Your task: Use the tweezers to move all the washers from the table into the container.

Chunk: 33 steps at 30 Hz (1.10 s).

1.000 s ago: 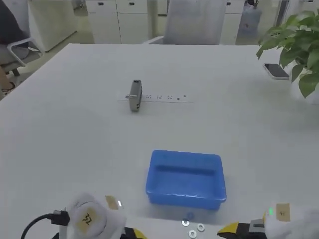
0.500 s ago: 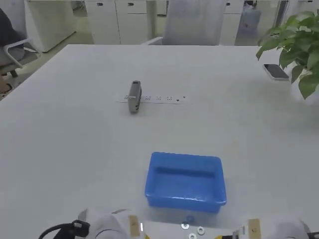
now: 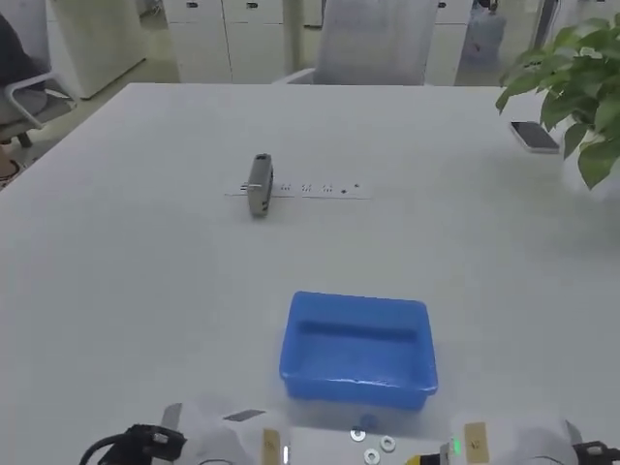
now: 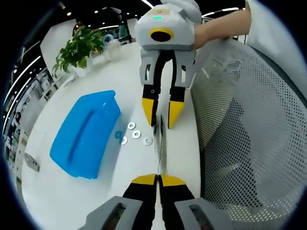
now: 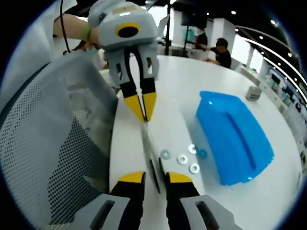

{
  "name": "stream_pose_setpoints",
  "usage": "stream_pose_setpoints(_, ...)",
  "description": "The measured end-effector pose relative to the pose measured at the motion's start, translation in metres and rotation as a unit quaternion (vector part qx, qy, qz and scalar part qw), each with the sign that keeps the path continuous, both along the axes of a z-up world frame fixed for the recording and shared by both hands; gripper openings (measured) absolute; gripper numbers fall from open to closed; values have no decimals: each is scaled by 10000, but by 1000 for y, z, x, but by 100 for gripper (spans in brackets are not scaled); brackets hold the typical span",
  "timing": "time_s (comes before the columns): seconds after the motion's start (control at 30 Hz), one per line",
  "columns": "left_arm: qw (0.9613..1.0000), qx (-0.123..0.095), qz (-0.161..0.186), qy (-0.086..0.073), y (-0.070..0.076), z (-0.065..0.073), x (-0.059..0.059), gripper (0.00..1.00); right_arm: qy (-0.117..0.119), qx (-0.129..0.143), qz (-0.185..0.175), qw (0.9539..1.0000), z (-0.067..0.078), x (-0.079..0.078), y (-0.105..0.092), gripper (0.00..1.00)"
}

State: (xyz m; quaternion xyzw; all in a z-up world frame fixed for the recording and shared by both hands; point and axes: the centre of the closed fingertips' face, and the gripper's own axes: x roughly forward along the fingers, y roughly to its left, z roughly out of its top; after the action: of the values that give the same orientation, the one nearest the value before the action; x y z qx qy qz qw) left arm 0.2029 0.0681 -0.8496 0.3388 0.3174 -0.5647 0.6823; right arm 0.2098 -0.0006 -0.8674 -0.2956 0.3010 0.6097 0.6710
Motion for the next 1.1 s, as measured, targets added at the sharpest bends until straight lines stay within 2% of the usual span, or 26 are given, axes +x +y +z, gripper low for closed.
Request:
stream_pose_setpoints(0.17, 9998, -184, -36, -56, -3, 24, 1, 0, -44, 24, 15, 10000, 2, 0, 0, 11)
stream_pose_setpoints(0.27, 9995, -277, -102, -90, -7, 37, 0, 0, 26, 149, -54, 9999, 5, -1, 2, 10)
stream_pose_setpoints(0.37, 9987, -499, -95, -84, -15, 52, -3, 0, 38, 247, -84, 9997, 11, -1, 5, 9)
stream_pose_setpoints(0.5, 9981, -585, -125, -135, -25, 61, -7, 0, 78, 330, -105, 9994, 12, -1, 8, 8)
stream_pose_setpoints(0.57, 9979, -625, -124, -137, -28, 65, -7, 0, 94, 417, -87, 9991, 17, -2, 11, 8)
stream_pose_setpoints(0.73, 9973, -705, -133, -173, -31, 76, -6, 0, 19, 435, 12, 9991, 22, -4, 16, 8)
stream_pose_setpoints(0.87, 9964, -808, -140, -218, -34, 88, -5, 0, -29, 572, 18, 9984, 30, -3, 23, 7)
stream_pose_setpoints(1.0, 9963, -791, -164, -309, -34, 94, -3, 0, -115, 700, -53, 9975, 33, 2, 28, 7)
stream_pose_setpoints(1.1, 9961, -791, -165, -352, -33, 98, -1, 0, -65, 850, -160, 9962, 36, 5, 34, 7)
